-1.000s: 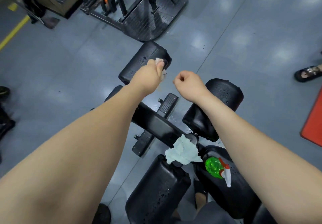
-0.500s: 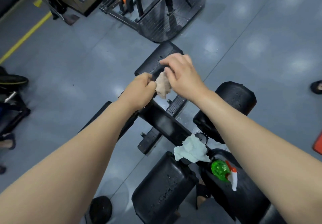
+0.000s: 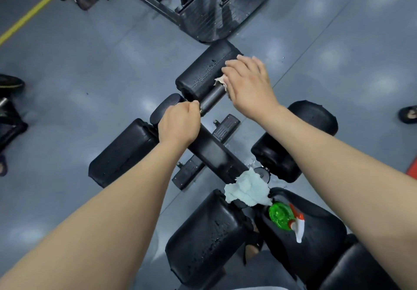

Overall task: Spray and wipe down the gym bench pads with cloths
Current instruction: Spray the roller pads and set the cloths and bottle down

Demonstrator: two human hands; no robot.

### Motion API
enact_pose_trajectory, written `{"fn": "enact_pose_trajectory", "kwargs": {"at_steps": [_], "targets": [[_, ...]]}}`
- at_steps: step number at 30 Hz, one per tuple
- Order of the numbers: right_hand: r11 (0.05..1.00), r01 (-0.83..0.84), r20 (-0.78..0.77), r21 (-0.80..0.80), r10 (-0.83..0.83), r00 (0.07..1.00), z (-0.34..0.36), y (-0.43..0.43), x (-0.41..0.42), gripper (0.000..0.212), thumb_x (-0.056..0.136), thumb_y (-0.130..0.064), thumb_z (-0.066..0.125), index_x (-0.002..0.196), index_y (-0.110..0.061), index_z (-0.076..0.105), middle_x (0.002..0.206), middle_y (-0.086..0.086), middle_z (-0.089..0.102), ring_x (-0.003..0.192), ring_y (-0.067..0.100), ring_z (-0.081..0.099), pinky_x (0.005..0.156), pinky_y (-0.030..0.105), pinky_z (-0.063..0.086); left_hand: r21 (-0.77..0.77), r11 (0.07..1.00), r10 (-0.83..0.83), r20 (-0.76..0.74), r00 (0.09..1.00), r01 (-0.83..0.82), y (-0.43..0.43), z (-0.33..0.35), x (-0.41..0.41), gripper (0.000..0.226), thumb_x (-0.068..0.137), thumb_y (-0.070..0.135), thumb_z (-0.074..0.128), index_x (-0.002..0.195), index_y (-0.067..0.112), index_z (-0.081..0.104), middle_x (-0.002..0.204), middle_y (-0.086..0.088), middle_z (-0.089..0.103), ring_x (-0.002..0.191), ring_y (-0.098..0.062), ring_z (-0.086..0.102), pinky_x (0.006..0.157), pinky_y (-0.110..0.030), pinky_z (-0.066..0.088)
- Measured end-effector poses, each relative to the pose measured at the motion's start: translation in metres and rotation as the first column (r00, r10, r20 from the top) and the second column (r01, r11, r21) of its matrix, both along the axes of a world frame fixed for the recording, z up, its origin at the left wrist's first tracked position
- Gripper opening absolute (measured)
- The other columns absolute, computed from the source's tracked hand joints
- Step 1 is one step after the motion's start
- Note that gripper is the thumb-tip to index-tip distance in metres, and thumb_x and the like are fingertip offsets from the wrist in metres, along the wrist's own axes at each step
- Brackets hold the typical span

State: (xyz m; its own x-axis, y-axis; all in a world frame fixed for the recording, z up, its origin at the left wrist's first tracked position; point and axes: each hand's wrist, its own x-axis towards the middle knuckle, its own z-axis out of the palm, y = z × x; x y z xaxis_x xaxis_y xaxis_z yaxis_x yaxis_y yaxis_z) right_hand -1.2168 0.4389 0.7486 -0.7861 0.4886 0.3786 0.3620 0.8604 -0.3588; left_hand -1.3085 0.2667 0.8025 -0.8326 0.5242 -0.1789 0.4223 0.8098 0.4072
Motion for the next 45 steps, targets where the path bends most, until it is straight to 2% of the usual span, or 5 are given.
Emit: {"fn": "enact_pose_trajectory", "kwargs": {"at_steps": [24,30,33,36,45], "targets": [[0.957,-0.278,-0.184,0.082,0.289,0.940,-0.018,-0.048,0.011,0.038,0.101,-0.014,0.054,0.138,-0.012,0.061,0.146,0.007,0.056,0.140,0.036,0.046,0.113,0.051,0.041,0.050,0.989,0.143,-0.012,0.990,-0.142,0.005,0.002,0.004,0.042,0.096,0.033,0.031,0.069,0.005,0.048,0.069,-0.007,0.055,0.063,-0.019,0.045,0.062,-0.040,0.036],[0.979,-0.022,-0.236,-0.204,-0.027,0.971,-0.004,0.006,0.003,0.042,0.100,-0.025,0.043,0.130,-0.007,0.067,0.136,0.013,0.062,0.126,0.036,0.057,0.105,0.048,0.048,0.049,0.990,0.131,-0.012,0.991,-0.130,0.005,0.005,0.007,0.037,0.095,0.034,0.032,0.065,0.013,0.035,0.063,-0.004,0.042,0.059,-0.021,0.035,0.058,-0.037,0.033],[0.817,0.105,-0.184,-0.567,-0.250,0.951,0.006,-0.001,0.000,0.034,0.107,-0.029,0.043,0.117,-0.013,0.072,0.102,0.003,0.071,0.098,0.001,0.064,0.096,0.019,0.047,0.059,0.991,0.121,-0.025,0.992,-0.119,0.004,0.004,0.008,0.038,0.094,0.035,0.032,0.063,0.014,0.032,0.062,-0.004,0.041,0.059,-0.022,0.036,0.058,-0.037,0.033],[0.591,0.201,-0.113,-0.781,-0.451,0.886,0.008,-0.018,-0.004,0.044,0.107,-0.038,0.042,0.076,-0.013,0.060,0.060,0.004,0.065,0.063,0.018,0.063,0.070,0.040,0.053,0.060,0.992,0.111,-0.052,0.993,-0.107,0.004,0.004,0.008,0.041,0.094,0.035,0.033,0.060,0.013,0.031,0.060,-0.004,0.040,0.057,-0.022,0.035,0.056,-0.037,0.032],[0.247,0.083,-0.027,-0.965,-0.412,0.911,0.014,-0.088,-0.004,0.051,0.105,-0.032,0.050,0.058,-0.014,0.053,0.053,-0.003,0.052,0.054,0.011,0.046,0.056,0.027,0.039,0.066,0.993,0.098,-0.063,0.993,-0.094,0.003,0.003,0.007,0.044,0.095,0.034,0.034,0.056,0.014,0.038,0.059,-0.005,0.048,0.057,-0.021,0.040,0.056,-0.036,0.030]]}}
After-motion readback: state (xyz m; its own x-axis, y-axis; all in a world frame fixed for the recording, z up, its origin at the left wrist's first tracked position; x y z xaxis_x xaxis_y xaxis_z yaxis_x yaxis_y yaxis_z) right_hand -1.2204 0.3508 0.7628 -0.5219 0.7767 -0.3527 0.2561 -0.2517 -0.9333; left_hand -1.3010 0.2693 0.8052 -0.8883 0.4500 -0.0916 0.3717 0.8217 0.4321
